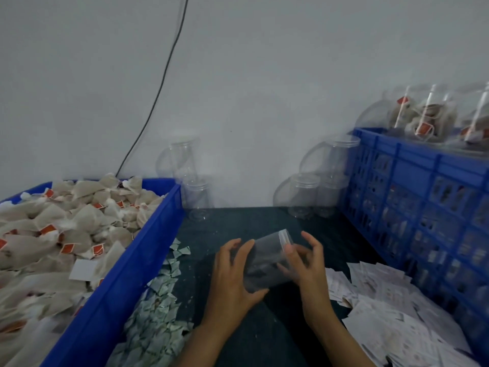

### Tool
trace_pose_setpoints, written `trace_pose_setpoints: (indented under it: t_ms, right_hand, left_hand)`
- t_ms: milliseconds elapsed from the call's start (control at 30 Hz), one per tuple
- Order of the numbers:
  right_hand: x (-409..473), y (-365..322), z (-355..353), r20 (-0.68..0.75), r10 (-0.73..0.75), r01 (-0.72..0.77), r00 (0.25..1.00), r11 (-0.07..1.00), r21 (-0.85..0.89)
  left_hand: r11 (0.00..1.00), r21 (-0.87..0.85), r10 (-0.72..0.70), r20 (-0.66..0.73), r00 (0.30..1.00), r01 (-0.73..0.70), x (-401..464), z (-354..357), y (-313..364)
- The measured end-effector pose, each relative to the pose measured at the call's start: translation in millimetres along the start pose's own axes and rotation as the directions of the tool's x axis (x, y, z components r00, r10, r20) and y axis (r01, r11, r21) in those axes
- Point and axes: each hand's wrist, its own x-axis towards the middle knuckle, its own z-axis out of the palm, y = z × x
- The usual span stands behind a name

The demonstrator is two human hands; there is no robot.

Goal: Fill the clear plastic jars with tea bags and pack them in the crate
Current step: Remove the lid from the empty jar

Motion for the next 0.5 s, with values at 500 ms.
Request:
trace_pose_setpoints:
  t_ms: [500]
  right_hand:
    - [-9.7, -5.1, 7.4, 0.021, 0.071, -0.071, 0.997, 0.997, -0.042]
  left_hand:
    - [0.391, -0.792, -0.428, 0.294, 0.854, 0.469, 2.4, -7.6, 12.8]
